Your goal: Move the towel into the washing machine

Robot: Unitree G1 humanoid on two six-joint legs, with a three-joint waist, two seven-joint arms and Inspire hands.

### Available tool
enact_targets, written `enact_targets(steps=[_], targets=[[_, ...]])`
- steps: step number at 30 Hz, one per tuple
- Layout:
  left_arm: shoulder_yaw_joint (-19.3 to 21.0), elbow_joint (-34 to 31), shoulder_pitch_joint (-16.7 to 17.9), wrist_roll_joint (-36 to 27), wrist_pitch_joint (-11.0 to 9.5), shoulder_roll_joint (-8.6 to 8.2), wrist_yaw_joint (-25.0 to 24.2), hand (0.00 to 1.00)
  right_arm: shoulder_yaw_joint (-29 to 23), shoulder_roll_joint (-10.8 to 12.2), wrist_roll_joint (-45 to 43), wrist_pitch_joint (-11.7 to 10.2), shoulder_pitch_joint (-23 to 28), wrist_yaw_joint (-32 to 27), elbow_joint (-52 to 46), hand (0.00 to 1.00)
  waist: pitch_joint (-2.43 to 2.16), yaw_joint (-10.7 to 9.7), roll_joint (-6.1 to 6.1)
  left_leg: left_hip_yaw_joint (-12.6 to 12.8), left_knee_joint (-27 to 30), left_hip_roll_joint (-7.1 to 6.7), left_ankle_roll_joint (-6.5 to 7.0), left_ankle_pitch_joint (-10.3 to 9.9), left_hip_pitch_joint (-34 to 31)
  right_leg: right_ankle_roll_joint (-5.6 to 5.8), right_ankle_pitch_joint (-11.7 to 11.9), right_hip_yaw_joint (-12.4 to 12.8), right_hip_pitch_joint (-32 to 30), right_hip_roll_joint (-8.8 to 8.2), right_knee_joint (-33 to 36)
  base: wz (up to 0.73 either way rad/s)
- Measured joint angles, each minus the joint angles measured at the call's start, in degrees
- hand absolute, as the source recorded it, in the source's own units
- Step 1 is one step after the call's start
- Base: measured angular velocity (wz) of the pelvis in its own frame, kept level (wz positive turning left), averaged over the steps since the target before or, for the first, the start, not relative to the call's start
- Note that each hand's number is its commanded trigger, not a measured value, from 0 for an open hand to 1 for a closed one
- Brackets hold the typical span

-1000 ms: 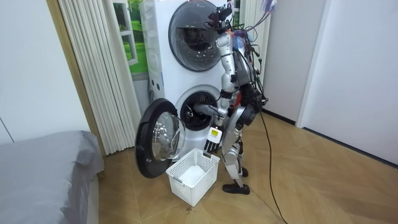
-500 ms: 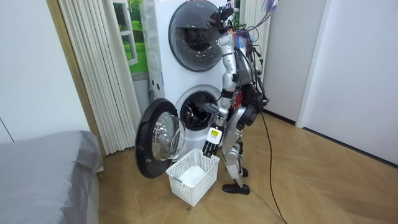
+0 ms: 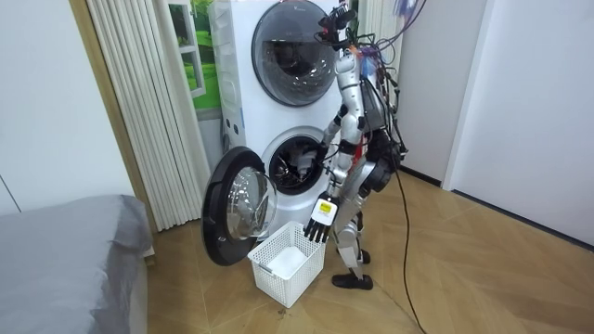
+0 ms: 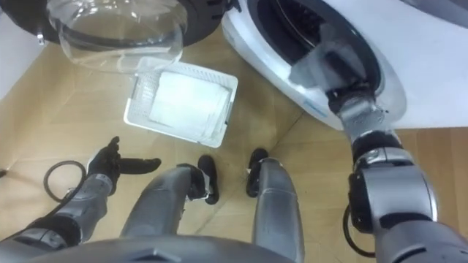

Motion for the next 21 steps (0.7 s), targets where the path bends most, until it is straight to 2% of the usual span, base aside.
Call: enact_targets(steps=[2, 4, 9, 11, 16, 21], targets=[[0.41, 0.07, 0.07, 0.0, 0.37, 0.01, 0.0, 0.0, -1.25, -0.26, 3.69, 0.37, -1.36, 0.0, 0.0, 1.0, 0.13, 0.08, -0.21, 0.2, 0.64, -0.04, 0.27, -0.16, -0.89, 0.08, -0.04, 0.17, -0.9, -0.17, 0.66, 0.0], [0.64, -0.29, 0.11, 0.29, 1.17, 0.0, -0.09, 0.0, -2.28, -0.64, 5.65, 0.8, -2.05, 0.01, 0.0, 0.0, 0.43, -0.27, -0.72, 0.36, 0.83, -0.47, 0.58, -0.24, -1.73, 0.35, -0.31, 0.16, -1.93, -0.92, 1.79, 0.13], [2.66, -4.28, 1.97, 2.33, 2.01, -0.12, 0.28, 0.0, -5.89, -0.73, 9.86, 1.07, -2.15, -2.05, -1.98, 0.0, 0.49, -0.77, -1.05, 0.51, 2.52, -0.99, 1.39, -0.67, -3.47, 0.99, -1.04, 0.33, -3.73, -1.67, 3.85, 0.11], [3.61, -5.79, 2.44, 2.72, 2.06, -0.17, 1.16, 0.0, -6.99, -0.73, 9.98, 1.07, -2.75, -3.73, -2.02, 0.0, 0.48, -1.73, -1.03, 0.54, 3.21, -1.23, 1.74, -0.88, -3.97, 1.27, -1.44, -0.1, -4.0, -2.12, 4.67, 0.14], [3.73, -6.44, 2.54, 2.75, 2.06, -0.86, 3.45, 0.0, -11.02, -0.74, 10.15, 0.93, -3.64, -9.46, -1.86, 0.0, 0.45, -2.05, -0.95, 0.73, 4.81, -1.89, 2.9, -1.68, -4.12, 2.33, -2.25, 0.18, -4.05, -3.02, 6.44, 0.06], [3.53, -6.48, 2.6, 2.83, 2.44, -1.14, 4.09, 0.0, -11.97, -0.76, 10.38, 0.57, -4.39, -12.04, -1.86, 0.0, 0.41, -1.89, -0.52, 1.2, 5.94, -1.85, 3.52, -2.34, -4.13, 2.79, -2.28, 0.82, -4.18, -3.07, 7.23, -0.03]])
